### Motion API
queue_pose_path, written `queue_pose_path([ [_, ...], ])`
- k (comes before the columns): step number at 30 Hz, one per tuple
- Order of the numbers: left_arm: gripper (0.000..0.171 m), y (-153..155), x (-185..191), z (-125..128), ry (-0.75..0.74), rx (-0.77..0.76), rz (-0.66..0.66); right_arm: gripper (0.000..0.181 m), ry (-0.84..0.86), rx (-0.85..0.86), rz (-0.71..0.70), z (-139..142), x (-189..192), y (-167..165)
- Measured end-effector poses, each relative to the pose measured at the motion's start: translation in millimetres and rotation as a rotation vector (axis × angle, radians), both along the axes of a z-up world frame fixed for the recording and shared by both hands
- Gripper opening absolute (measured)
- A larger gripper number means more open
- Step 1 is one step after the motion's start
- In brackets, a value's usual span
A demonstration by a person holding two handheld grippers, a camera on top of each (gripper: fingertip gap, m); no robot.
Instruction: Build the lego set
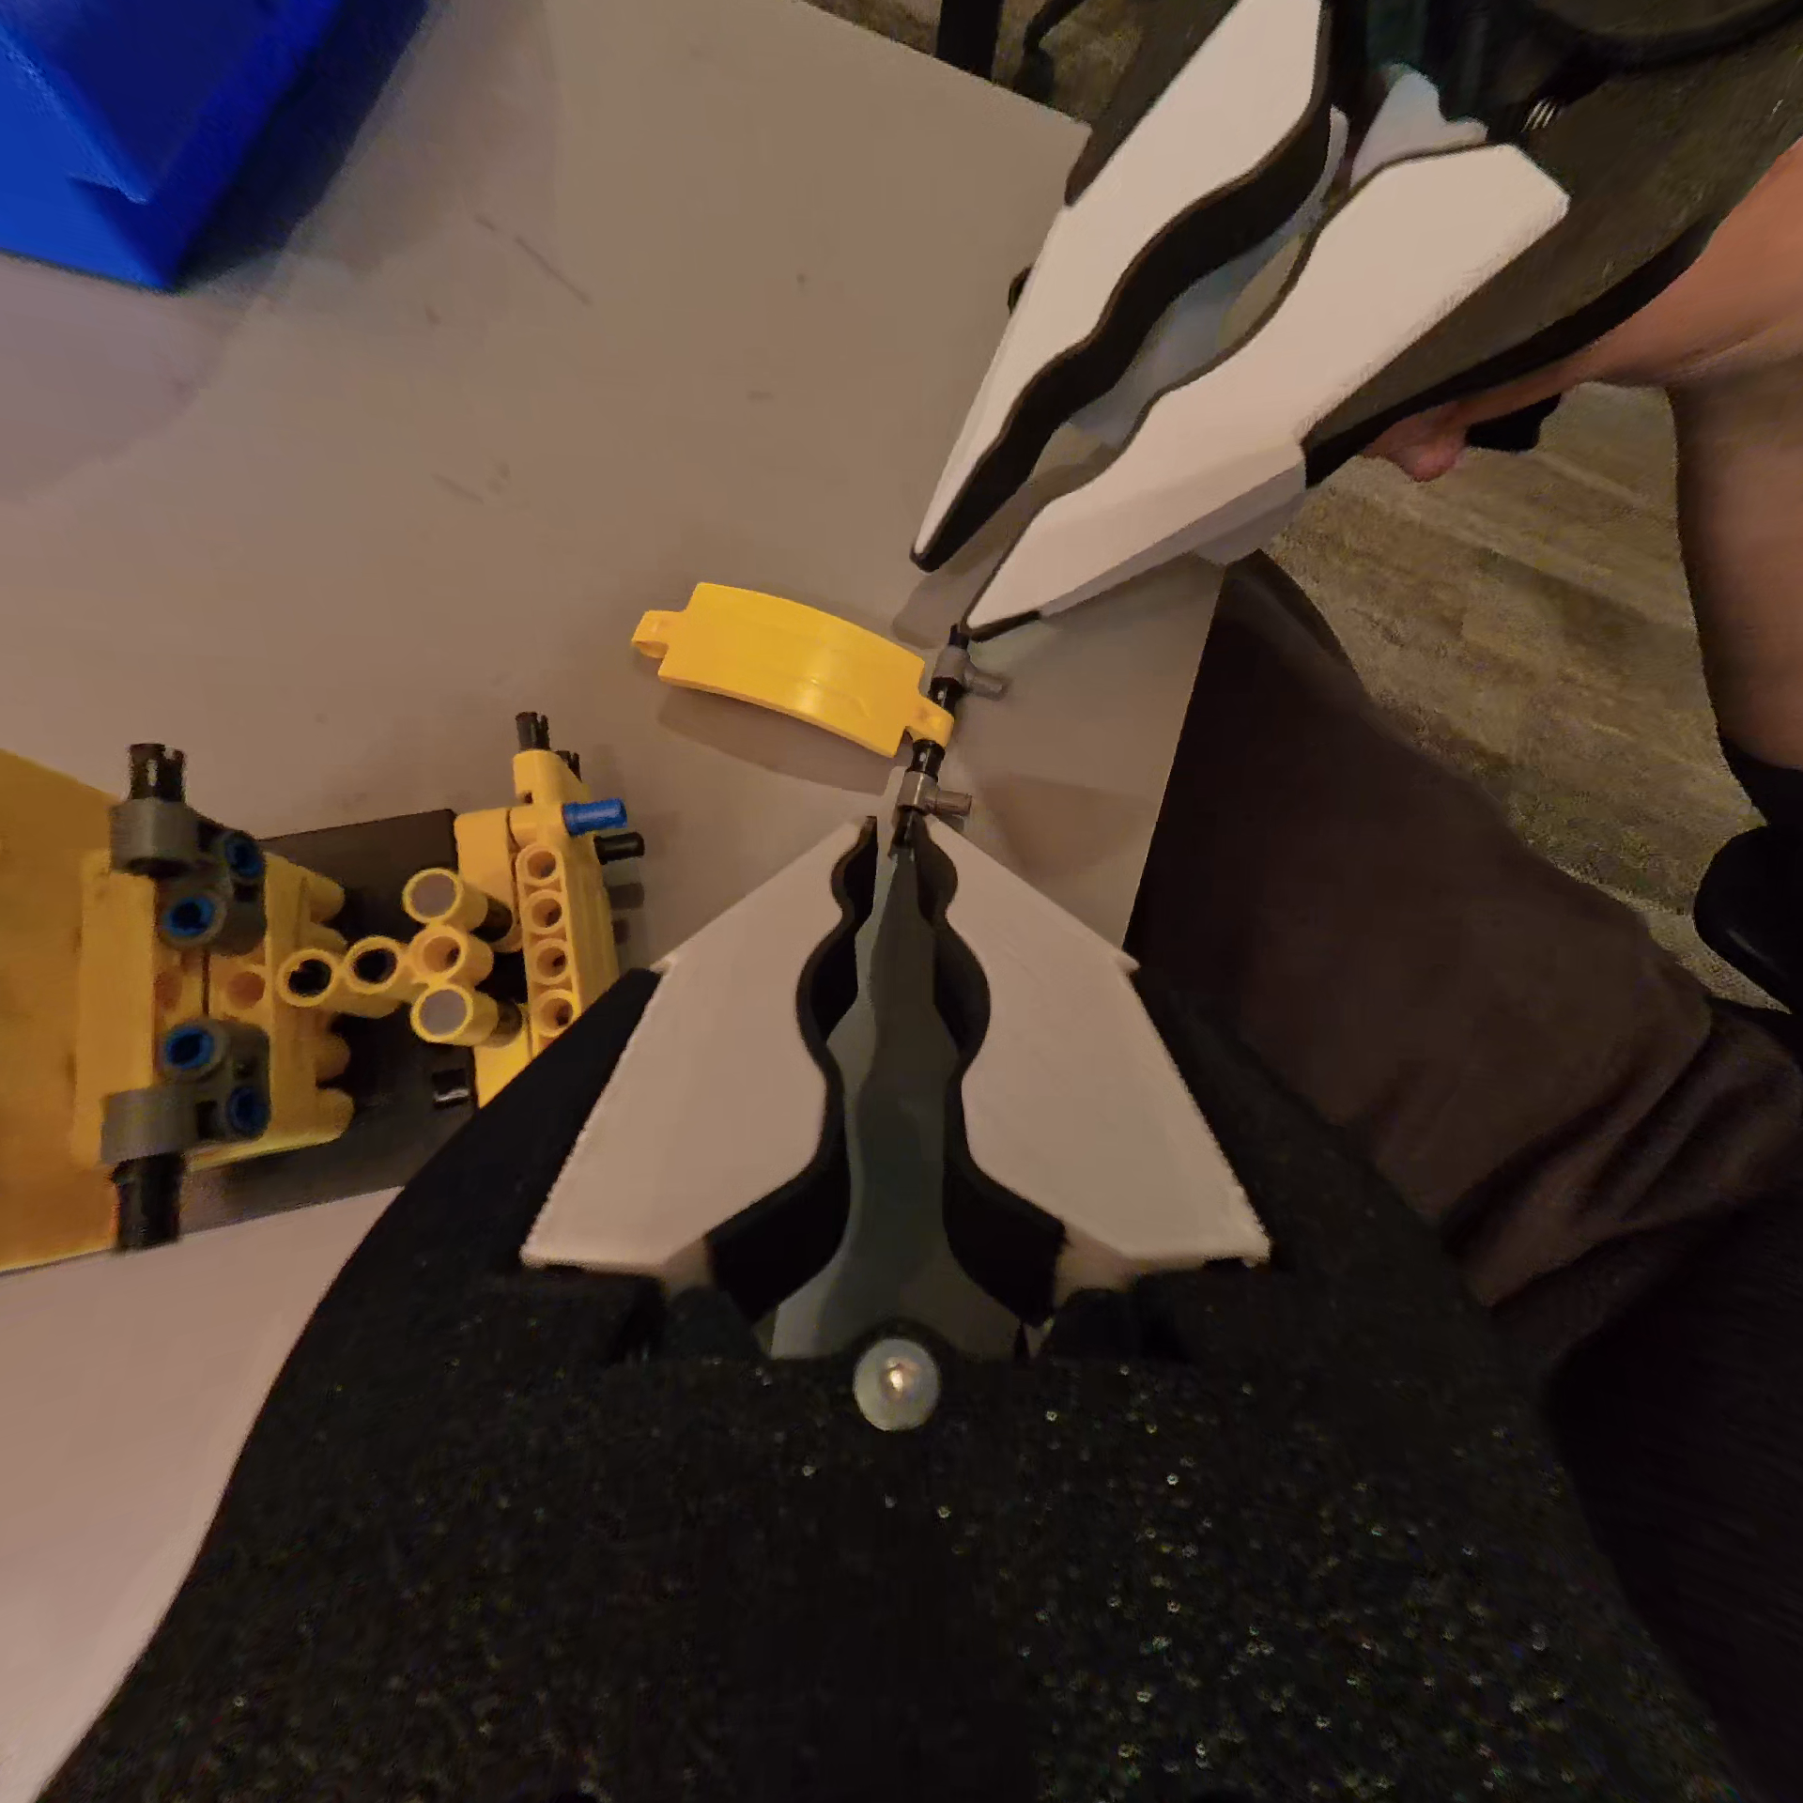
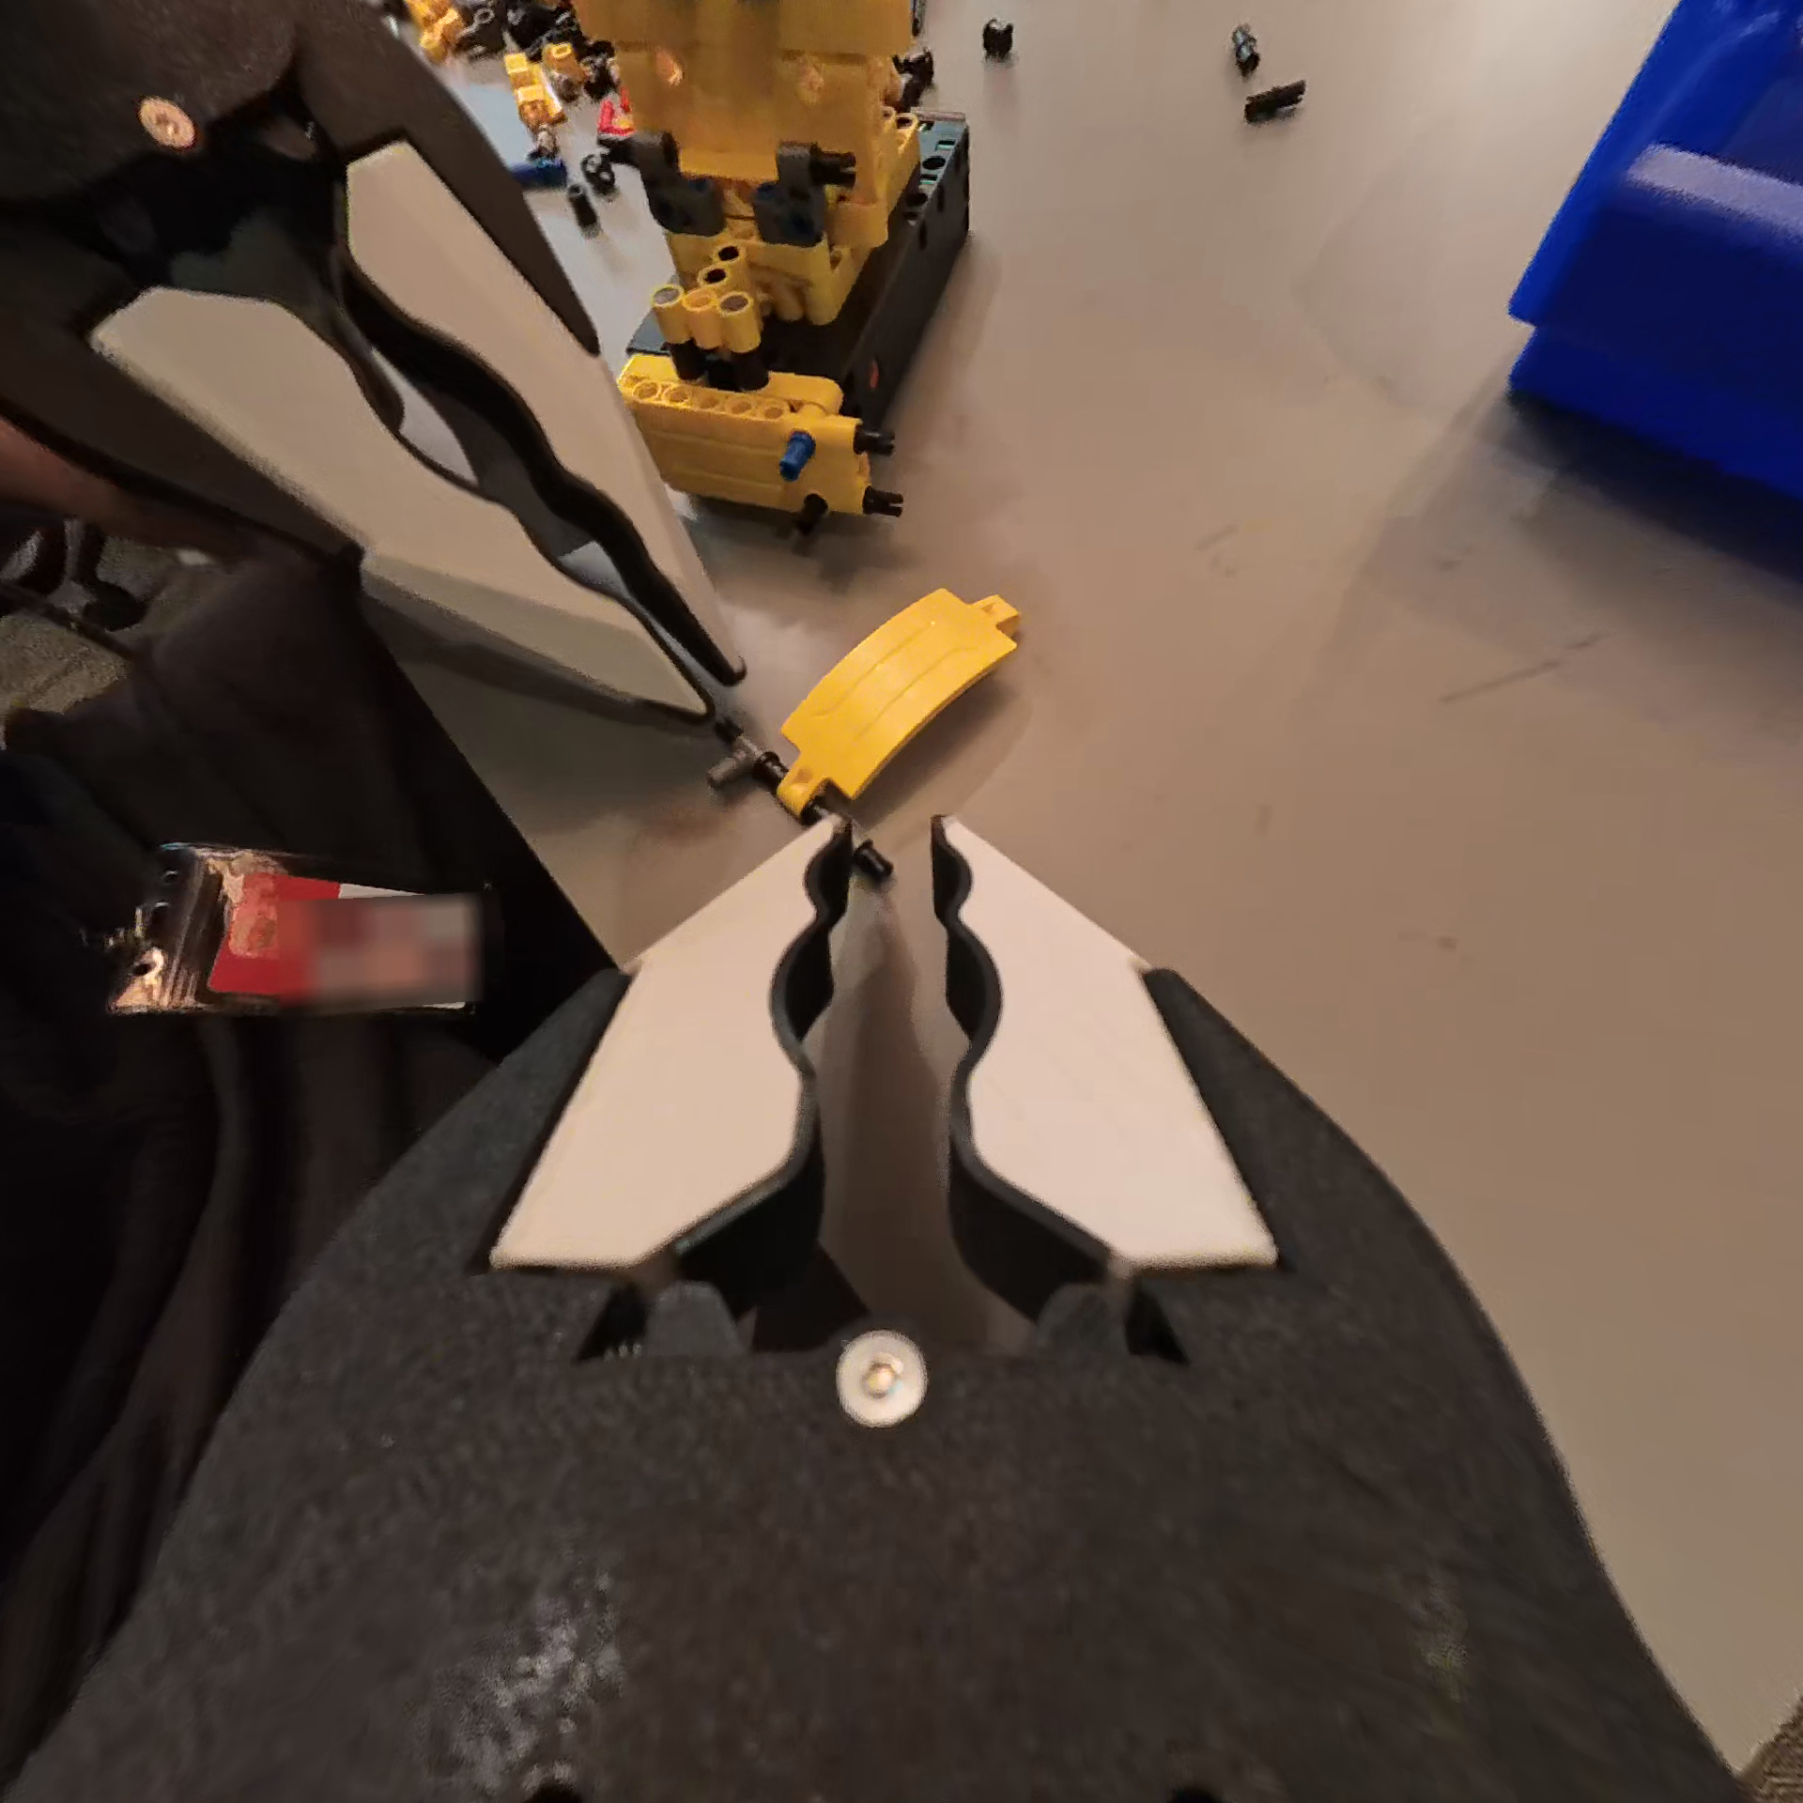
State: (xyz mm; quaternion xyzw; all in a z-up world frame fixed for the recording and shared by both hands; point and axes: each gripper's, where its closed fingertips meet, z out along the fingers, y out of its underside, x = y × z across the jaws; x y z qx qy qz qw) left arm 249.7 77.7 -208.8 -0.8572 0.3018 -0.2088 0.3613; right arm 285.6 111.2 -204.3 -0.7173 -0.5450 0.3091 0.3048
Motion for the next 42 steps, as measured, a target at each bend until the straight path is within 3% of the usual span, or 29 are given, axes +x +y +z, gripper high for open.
queue_pose_path([
  [5, 0.006, 3.6, 4.2, 8.4, -0.047, 0.033, -0.003, 0.0, 0.037, 0.051, 0.06, -0.3, -4.0, -3.5],
  [14, 0.006, -1.1, 10.1, -0.5, 0.017, 0.02, -0.043, 0.003, 0.08, 0.047, 0.114, 0.8, -6.3, -10.3],
  [28, 0.006, -0.6, 10.0, -2.7, 0.045, 0.031, -0.037, 0.0, 0.041, 0.053, 0.088, -6.3, -6.4, -10.0],
  [42, 0.006, -2.4, 11.0, -5.6, 0.36, 0.297, -0.045, 0.0, 0.044, 0.029, 0.066, -6.6, -6.0, -10.6],
])
